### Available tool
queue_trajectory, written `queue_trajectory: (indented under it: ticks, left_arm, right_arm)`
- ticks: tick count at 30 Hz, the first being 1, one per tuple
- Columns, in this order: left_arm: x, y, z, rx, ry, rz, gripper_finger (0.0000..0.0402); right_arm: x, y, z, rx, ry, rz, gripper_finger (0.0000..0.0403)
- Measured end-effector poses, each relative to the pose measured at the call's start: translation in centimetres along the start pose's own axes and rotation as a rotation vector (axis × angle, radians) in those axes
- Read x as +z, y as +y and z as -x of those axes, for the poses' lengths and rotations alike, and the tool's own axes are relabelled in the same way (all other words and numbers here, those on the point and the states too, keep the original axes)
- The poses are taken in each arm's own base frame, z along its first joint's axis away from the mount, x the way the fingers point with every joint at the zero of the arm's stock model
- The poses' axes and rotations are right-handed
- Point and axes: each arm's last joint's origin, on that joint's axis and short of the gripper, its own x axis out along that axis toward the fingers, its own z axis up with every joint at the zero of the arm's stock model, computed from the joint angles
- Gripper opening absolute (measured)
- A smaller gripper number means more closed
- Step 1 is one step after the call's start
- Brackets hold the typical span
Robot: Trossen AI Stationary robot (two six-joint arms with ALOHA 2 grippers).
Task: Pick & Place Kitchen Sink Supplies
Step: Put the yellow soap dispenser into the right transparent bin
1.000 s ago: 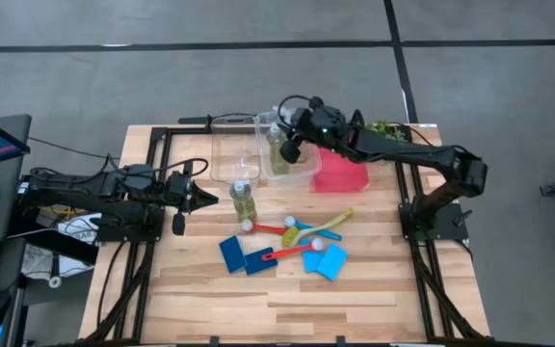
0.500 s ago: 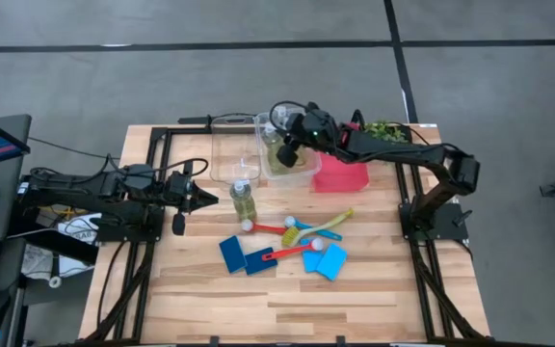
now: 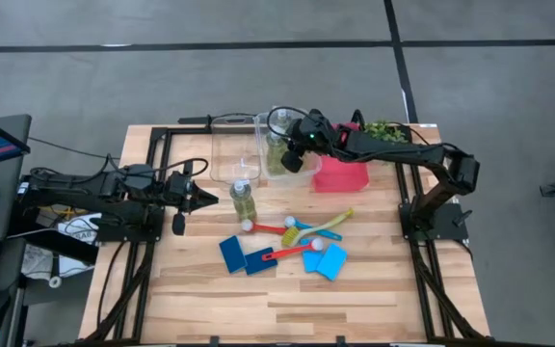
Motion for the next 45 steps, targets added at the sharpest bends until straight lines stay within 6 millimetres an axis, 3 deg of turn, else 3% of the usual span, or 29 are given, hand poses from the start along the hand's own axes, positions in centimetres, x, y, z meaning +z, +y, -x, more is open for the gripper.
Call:
queue_trajectory:
  ticks: [19,39,45]
  left_arm:
    - [0.0,0.0,0.0,0.000,-0.003,0.000,0.0030]
    - [0.0,0.0,0.0,0.000,-0.003,0.000,0.0030]
    - [0.0,0.0,0.0,0.000,-0.003,0.000,0.0030]
  right_arm:
    - [0.2,-0.2,0.7,-0.003,0.023,0.030,0.0249]
    - [3.3,-1.0,5.1,0.014,0.265,0.090,0.0256]
    - [4.0,-0.8,6.4,0.021,0.262,0.065,0.0256]
